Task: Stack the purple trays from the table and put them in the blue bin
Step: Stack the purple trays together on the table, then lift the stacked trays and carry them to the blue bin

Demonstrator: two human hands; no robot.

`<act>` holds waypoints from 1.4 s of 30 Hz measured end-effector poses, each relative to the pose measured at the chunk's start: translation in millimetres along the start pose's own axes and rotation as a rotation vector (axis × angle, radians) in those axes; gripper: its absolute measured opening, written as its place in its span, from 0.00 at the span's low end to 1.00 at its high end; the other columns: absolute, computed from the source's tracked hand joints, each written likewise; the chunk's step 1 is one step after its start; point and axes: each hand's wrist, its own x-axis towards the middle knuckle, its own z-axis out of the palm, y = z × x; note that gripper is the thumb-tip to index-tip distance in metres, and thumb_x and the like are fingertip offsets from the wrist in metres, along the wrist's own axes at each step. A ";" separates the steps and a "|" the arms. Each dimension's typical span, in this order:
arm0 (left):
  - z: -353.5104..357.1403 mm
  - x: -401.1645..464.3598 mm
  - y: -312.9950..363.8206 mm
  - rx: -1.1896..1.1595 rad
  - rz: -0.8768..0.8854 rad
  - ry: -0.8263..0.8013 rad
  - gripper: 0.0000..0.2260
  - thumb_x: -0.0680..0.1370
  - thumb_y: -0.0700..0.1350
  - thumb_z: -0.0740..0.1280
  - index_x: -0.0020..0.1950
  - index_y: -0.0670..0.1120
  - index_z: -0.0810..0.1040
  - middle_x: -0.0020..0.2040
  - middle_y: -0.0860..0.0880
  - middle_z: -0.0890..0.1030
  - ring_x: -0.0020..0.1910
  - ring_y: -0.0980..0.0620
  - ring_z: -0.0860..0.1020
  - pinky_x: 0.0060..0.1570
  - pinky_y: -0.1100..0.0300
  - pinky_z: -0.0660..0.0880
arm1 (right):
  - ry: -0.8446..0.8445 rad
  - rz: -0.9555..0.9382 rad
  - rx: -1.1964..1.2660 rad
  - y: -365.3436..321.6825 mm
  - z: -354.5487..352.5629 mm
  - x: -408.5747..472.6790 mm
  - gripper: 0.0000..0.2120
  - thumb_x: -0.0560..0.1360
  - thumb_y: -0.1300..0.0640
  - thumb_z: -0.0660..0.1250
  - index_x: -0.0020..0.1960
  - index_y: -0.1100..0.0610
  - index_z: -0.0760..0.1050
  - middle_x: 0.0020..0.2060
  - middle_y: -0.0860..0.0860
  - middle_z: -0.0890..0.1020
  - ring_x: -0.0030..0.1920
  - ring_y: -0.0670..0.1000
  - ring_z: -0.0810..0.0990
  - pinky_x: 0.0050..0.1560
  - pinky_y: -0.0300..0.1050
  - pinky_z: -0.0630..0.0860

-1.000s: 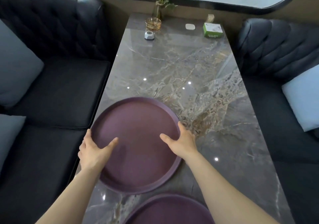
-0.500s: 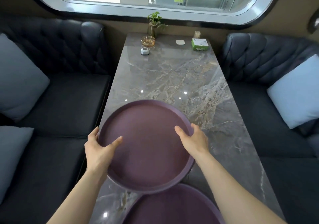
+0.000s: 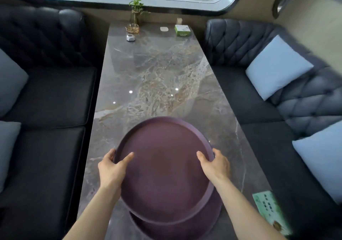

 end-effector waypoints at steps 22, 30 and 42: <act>-6.8 -25.0 -62.5 0.705 0.181 -0.062 0.34 0.65 0.61 0.74 0.69 0.49 0.76 0.63 0.46 0.79 0.61 0.45 0.78 0.60 0.45 0.75 | -0.007 0.063 0.172 81.9 12.0 -21.8 0.36 0.72 0.39 0.72 0.75 0.51 0.66 0.72 0.55 0.72 0.73 0.58 0.68 0.72 0.58 0.68; -0.1 -29.5 -60.6 0.905 0.292 -0.057 0.41 0.68 0.66 0.72 0.76 0.52 0.63 0.69 0.43 0.70 0.67 0.40 0.72 0.62 0.42 0.72 | 0.000 -0.010 0.046 99.8 32.3 -32.5 0.46 0.73 0.37 0.70 0.81 0.50 0.50 0.82 0.55 0.51 0.81 0.56 0.53 0.77 0.56 0.58; 39.5 -25.2 -109.3 1.255 0.769 -0.374 0.52 0.59 0.83 0.57 0.79 0.63 0.51 0.82 0.48 0.47 0.81 0.44 0.41 0.76 0.43 0.44 | -0.009 -0.485 -0.683 124.2 75.2 -37.8 0.45 0.69 0.21 0.52 0.79 0.43 0.58 0.81 0.57 0.56 0.80 0.60 0.56 0.72 0.76 0.54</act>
